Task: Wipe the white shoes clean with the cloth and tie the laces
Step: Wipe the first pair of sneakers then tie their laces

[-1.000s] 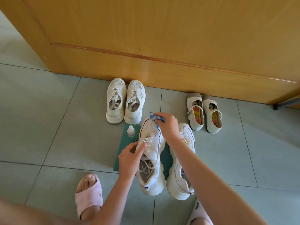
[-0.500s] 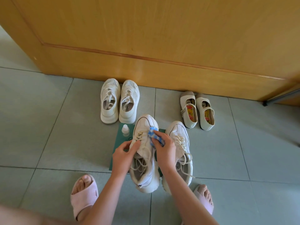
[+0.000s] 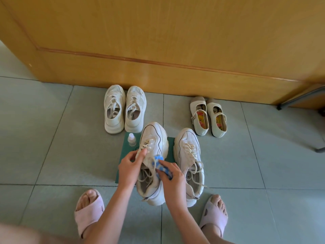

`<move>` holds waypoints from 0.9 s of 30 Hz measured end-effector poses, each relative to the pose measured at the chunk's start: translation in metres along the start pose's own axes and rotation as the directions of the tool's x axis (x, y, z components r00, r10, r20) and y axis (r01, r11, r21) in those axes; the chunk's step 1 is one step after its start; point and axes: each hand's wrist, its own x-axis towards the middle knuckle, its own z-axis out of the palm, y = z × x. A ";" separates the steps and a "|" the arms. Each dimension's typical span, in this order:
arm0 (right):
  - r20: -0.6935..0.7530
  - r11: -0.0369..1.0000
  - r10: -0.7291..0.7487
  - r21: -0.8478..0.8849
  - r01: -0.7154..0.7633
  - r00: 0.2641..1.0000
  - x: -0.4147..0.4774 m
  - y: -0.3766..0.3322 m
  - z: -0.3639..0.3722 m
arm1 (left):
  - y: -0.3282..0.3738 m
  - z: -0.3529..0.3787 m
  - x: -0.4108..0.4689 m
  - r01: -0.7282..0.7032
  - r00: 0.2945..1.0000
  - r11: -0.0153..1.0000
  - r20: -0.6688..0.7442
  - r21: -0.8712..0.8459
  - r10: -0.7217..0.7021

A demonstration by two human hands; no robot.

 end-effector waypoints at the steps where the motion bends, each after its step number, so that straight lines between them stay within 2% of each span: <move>1: 0.015 1.000 0.002 -0.007 -0.002 1.000 -0.004 0.001 0.000 | -0.001 -0.001 0.000 -0.002 1.000 1.000 -0.005 -0.005 0.002; 6: 0.038 1.000 0.007 -0.017 -0.007 0.999 -0.017 0.003 -0.007 | -0.001 -0.001 0.000 -0.017 1.000 1.000 0.010 0.003 0.017; 10: 0.097 0.994 0.096 0.038 -0.100 0.991 -0.022 0.001 -0.028 | -0.002 -0.001 0.000 -0.034 0.999 0.999 0.041 0.003 0.034; 12: 0.049 0.994 0.071 0.076 -0.074 0.996 -0.017 -0.009 -0.035 | -0.003 -0.002 0.001 -0.032 0.998 1.000 0.050 0.001 0.031; 14: -0.072 0.996 0.013 0.094 -0.006 0.997 0.002 -0.019 -0.035 | -0.002 -0.002 0.001 -0.020 0.998 1.000 0.060 -0.007 0.020; 16: -0.119 0.999 -0.028 0.025 0.031 0.993 0.025 -0.025 -0.029 | 0.001 0.000 0.001 -0.014 0.997 1.000 0.071 0.009 0.014; 20: -0.027 0.988 0.002 -0.151 -0.006 1.000 0.048 -0.009 -0.003 | 0.003 0.001 0.001 -0.015 0.999 1.000 0.050 0.015 0.014; 23: -0.024 0.993 0.041 -0.109 -0.043 0.999 0.033 0.001 -0.001 | 0.001 -0.001 0.001 -0.016 0.999 1.000 0.032 0.014 0.015; 27: 0.051 0.994 0.052 -0.096 -0.047 0.997 -0.006 0.009 -0.010 | 0.000 0.000 -0.001 -0.028 0.999 0.999 0.016 0.030 0.028</move>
